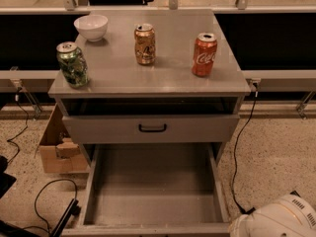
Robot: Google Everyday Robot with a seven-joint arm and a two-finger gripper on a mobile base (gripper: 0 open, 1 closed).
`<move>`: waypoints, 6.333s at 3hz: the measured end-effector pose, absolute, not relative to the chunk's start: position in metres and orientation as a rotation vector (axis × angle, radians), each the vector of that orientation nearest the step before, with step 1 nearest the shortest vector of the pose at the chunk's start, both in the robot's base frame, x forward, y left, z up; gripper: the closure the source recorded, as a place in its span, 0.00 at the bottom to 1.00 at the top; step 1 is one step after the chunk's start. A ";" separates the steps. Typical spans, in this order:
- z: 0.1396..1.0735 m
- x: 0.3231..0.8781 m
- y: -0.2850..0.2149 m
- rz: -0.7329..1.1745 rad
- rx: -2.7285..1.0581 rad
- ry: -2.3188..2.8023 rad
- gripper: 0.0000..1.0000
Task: Close middle drawer
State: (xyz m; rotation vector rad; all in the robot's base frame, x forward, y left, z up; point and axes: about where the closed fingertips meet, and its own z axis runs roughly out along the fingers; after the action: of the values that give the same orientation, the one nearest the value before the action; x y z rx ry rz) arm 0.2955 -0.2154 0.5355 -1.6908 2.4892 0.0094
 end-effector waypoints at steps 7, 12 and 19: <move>0.345 0.305 -0.131 0.432 -1.638 2.469 1.00; 0.397 0.475 -0.125 0.099 -1.645 2.251 1.00; 0.399 0.544 -0.112 0.040 -1.674 2.227 0.14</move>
Offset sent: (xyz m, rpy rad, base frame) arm -0.0292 0.0067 -0.0335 0.0632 0.0541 -0.0468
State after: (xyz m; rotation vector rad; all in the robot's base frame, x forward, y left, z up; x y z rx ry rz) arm 0.5444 -0.1116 0.3993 -1.6742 2.2270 0.0403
